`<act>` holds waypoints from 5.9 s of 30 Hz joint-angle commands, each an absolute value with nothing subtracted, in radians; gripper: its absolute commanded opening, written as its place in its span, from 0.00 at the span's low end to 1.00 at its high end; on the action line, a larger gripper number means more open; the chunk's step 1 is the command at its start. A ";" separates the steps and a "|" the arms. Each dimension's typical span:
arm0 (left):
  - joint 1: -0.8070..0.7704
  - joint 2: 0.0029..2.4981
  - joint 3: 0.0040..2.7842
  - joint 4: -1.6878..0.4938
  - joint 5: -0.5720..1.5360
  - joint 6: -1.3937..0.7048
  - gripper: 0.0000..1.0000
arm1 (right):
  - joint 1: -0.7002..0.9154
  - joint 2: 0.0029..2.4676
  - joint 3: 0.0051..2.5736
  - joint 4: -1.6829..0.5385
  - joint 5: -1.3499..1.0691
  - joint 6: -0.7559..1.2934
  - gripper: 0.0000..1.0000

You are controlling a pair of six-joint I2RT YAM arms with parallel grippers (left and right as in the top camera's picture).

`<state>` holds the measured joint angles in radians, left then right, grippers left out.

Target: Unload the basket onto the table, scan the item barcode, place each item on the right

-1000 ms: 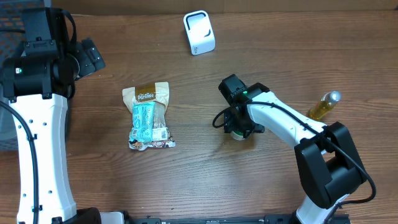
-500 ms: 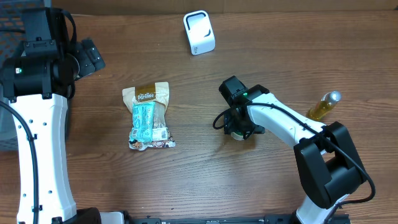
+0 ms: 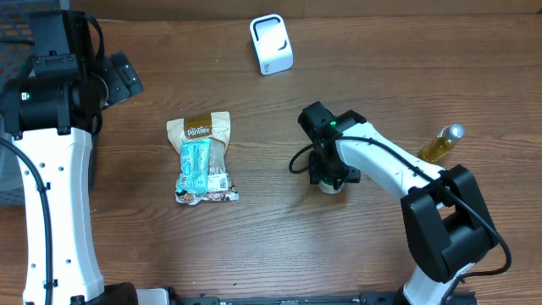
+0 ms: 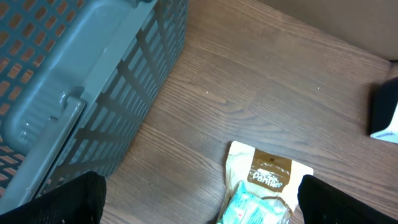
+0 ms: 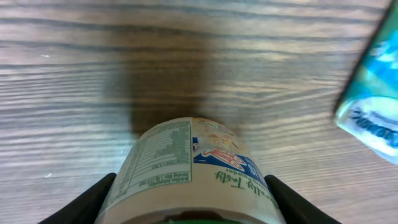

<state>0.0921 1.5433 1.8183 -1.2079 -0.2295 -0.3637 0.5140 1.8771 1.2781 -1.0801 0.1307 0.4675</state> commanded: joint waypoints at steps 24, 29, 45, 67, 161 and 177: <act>0.093 1.544 1.819 -1.206 -0.243 -0.366 1.00 | 0.515 1.869 1.490 -1.468 -0.743 0.478 0.69; 0.093 1.544 1.819 -1.206 -0.243 -0.366 1.00 | 0.515 1.869 1.490 -1.469 -0.676 0.478 0.64; 0.093 1.544 1.819 -1.206 -0.243 -0.366 0.99 | 0.515 1.869 1.466 -1.268 -0.157 0.478 0.62; 0.093 1.544 1.819 -1.206 -0.243 -0.366 1.00 | 0.515 1.873 1.370 -1.151 -0.095 0.478 0.63; 0.093 1.544 1.819 -1.206 -0.243 -0.366 1.00 | 0.577 1.876 1.192 -0.875 0.097 0.501 0.81; 0.093 1.544 1.819 -1.206 -0.243 -0.366 1.00 | 0.564 1.875 1.207 -0.877 0.084 0.502 0.60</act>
<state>0.0925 1.5433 1.8183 -1.2079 -0.2295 -0.3637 0.5701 1.8767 1.1950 -0.8749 0.0860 0.4973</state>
